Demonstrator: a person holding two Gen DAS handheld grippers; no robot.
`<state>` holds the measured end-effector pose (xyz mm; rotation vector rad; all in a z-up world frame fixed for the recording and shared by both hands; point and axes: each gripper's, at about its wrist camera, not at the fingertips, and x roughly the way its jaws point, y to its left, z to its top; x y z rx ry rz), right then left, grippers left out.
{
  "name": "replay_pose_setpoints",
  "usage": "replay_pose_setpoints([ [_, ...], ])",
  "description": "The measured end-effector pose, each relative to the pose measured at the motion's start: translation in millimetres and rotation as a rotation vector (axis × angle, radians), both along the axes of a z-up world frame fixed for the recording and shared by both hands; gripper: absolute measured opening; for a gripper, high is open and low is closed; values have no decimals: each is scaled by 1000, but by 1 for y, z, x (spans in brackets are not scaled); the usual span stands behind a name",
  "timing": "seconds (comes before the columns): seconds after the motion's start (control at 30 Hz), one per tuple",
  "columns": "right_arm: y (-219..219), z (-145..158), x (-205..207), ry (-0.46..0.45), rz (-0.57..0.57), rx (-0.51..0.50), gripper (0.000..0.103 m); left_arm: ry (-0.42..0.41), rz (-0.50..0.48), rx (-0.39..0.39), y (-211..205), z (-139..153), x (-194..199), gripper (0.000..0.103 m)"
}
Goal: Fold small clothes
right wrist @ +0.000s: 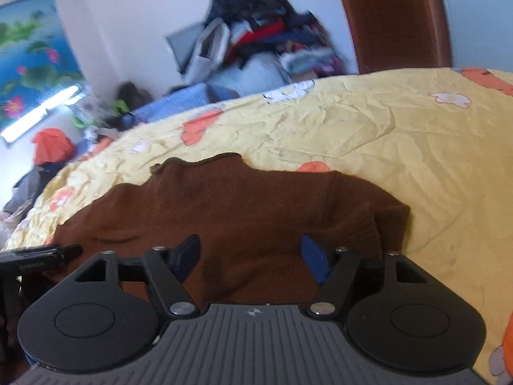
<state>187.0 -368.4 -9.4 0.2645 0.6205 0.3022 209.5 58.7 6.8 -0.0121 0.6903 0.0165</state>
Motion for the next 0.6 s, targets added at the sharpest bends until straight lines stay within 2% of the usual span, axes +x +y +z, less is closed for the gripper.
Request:
replay_pose_setpoints([
  [0.07,-12,-1,3,11,-15,66,56,1,-8,7,5,-1,2,79],
  [0.17,-6,8,1,35,-43,52,56,4,34,81,-4,6,-7,79],
  [0.23,-3,21,-12,55,-87,72,66,-8,37,58,-10,16,-27,77],
  [0.3,4,31,-27,7,-49,43,82,-32,-20,31,-19,24,-41,78],
  [0.37,12,31,-27,-2,-42,-3,88,-33,-55,83,-33,23,-44,78],
  [0.43,15,20,-16,58,-63,-56,88,13,-68,111,-33,8,-36,80],
  [0.47,15,10,-12,84,-59,-80,88,-7,-68,58,-22,4,-36,82],
  [0.5,16,6,-16,38,-36,-112,90,18,-57,-17,-10,2,-32,84],
  [0.53,20,3,-18,28,-16,-142,90,31,-29,-49,-2,2,-30,84],
  [0.6,27,9,-24,43,1,-205,90,47,1,-13,-2,10,-35,84],
])
